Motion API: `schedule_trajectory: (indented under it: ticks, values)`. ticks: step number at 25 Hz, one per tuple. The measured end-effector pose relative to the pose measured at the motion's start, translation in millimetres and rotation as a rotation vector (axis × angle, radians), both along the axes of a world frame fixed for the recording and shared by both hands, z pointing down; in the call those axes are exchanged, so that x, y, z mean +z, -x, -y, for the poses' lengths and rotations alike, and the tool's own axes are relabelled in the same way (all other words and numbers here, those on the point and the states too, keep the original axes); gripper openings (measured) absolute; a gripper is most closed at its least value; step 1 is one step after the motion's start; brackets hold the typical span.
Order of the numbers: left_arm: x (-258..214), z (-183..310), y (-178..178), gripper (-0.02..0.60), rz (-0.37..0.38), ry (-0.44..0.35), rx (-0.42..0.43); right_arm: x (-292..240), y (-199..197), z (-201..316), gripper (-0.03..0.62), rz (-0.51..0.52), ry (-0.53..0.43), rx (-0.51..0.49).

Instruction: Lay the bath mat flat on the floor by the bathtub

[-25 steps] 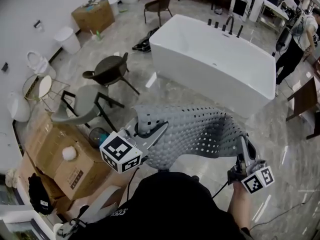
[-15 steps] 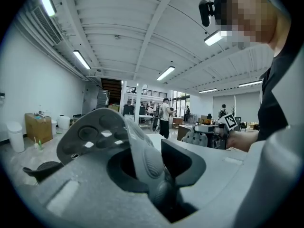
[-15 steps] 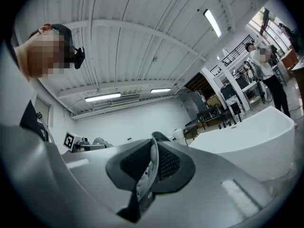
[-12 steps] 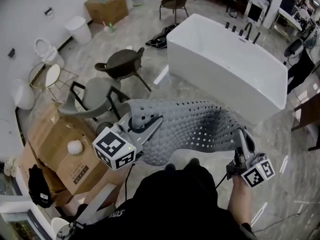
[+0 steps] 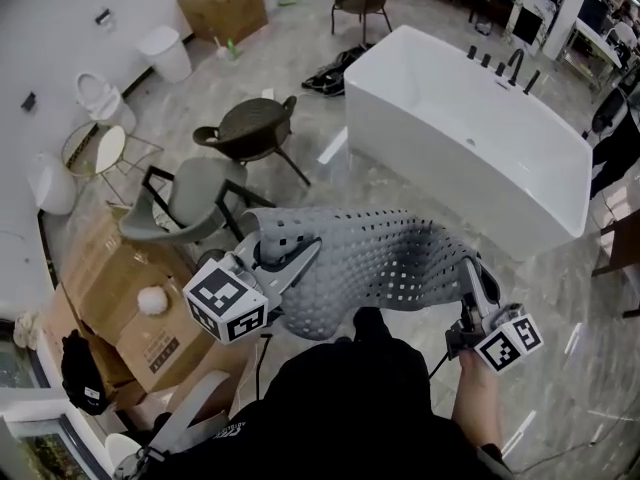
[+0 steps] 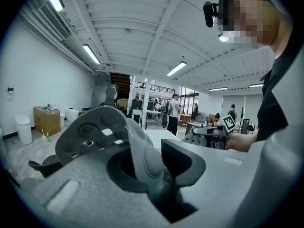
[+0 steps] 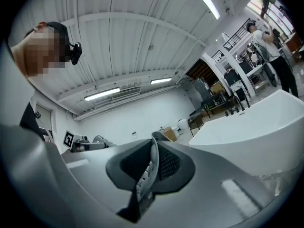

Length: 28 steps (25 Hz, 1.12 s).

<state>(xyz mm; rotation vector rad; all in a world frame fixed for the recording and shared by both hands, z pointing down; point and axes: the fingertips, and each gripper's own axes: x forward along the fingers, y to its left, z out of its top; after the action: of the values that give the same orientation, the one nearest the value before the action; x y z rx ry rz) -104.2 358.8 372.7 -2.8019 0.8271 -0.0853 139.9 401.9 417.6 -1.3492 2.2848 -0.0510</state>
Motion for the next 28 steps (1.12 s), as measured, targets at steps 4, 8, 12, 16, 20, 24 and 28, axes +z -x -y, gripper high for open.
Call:
schedule_trajectory:
  ticks: [4,8,12,16,20,24,28]
  values:
    - [-16.1,45.5,-16.9,0.094,0.020,0.010,-0.011,-7.3,-11.9,49.9,0.017,0.015,0.019,-0.020]
    - [-34.1,95.6,-49.5,0.092,0.040,0.030,-0.012,-16.1,-32.8,103.3,0.017,0.033,0.044,-0.038]
    - [-58.4,140.3,-81.2,0.092,0.040,0.061,-0.001,-30.7,-58.8,146.9,0.017,0.051,0.060,-0.047]
    - [-69.7,178.2,-104.4,0.092,0.054,0.079,0.012,-38.3,-85.9,179.1,0.017,0.085,0.066,-0.031]
    - [-70.7,212.5,-116.6,0.092,0.083,0.111,0.036,-37.9,-96.8,200.0,0.017,0.112,0.075,-0.001]
    - [-71.5,247.7,-126.0,0.092,0.112,0.139,0.074,-34.1,-104.6,219.1,0.017,0.143,0.105,0.037]
    - [-78.7,285.9,-132.0,0.092,0.141,0.158,0.133,-39.5,-106.8,240.0,0.017,0.168,0.141,0.099]
